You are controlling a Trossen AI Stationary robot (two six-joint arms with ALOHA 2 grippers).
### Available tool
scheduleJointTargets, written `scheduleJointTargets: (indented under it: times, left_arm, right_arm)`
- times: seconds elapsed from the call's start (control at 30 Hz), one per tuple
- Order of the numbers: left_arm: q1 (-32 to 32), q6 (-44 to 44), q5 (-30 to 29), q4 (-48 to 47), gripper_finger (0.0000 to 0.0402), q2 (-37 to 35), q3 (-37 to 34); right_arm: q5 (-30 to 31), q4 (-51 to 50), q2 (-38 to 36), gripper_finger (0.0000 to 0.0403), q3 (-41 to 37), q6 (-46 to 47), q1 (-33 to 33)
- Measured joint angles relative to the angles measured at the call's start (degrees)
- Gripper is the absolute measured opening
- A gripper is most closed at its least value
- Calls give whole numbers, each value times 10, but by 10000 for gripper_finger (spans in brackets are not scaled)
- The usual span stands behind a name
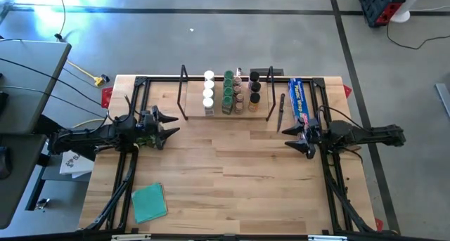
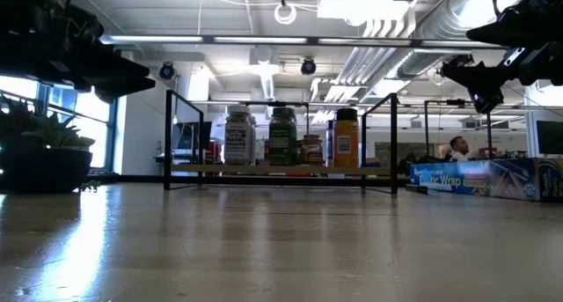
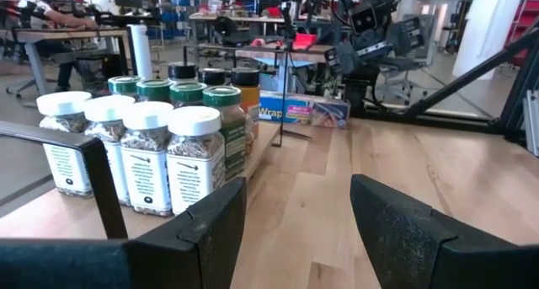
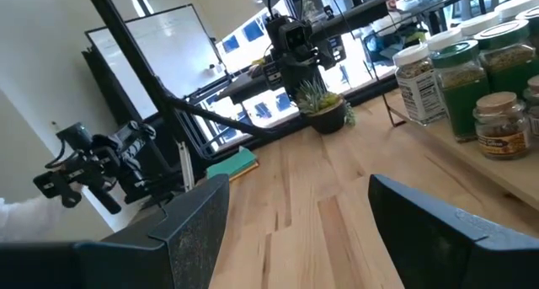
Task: Shelf spices
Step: Return to Home Position
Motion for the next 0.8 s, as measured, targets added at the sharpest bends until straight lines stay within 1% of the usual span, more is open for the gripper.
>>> scheduleJointTargets:
  times: [0.27,0.4,0.5,0.63,0.8]
  left_arm:
    - [-1,0,0,0,208,0,0]
    - [-33,1,-9,1,208,-22,0]
    - [-43,1,-10,4,208,-49,0]
    - [-54,1,-15,34,208,-48,0]
    - [-56,1,-16,25,208,-48,0]
  right_arm:
    - [-1,0,0,279,0,0,0]
    - [0,0,0,279,0,0,0]
    - [-1,0,1,279,0,0,0]
    - [-1,1,1,279,0,0,0]
    - [-1,1,0,279,0,0,0]
